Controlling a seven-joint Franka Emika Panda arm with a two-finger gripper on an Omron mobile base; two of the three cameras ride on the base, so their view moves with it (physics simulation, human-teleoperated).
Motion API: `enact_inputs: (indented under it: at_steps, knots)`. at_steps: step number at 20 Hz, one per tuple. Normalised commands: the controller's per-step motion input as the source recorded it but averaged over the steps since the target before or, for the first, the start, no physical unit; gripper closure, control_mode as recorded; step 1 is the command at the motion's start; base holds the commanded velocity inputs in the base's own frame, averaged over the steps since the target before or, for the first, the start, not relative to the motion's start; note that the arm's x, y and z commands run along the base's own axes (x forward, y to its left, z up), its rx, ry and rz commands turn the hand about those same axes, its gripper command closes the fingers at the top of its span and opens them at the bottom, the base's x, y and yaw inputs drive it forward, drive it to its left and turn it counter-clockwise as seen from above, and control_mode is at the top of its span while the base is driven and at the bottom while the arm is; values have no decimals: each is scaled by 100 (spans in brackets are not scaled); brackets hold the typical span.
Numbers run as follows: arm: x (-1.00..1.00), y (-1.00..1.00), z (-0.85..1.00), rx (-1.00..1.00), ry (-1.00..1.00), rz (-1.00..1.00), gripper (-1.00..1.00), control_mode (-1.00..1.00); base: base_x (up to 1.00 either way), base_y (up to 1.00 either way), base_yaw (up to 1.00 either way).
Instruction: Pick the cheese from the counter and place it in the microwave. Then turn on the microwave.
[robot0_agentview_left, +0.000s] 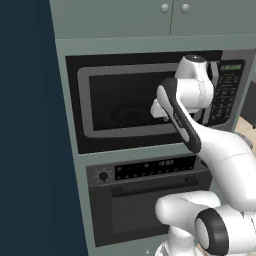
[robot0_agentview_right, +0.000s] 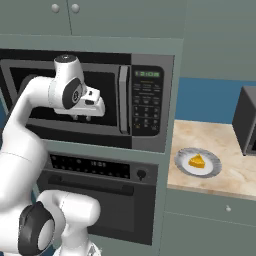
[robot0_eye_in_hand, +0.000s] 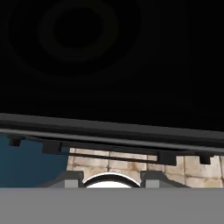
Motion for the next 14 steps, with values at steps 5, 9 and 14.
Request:
enact_inputs:
  at_steps: [5,9,14]
  knots:
    - [-9,-11,0,0,-5,-1,-100,-100,0,0,0]
    - [-16,-25,8,0,-8,-4,-100,-100,0,0,0]
    - [-21,-35,9,0,-5,-6,-100,-100,0,0,0]
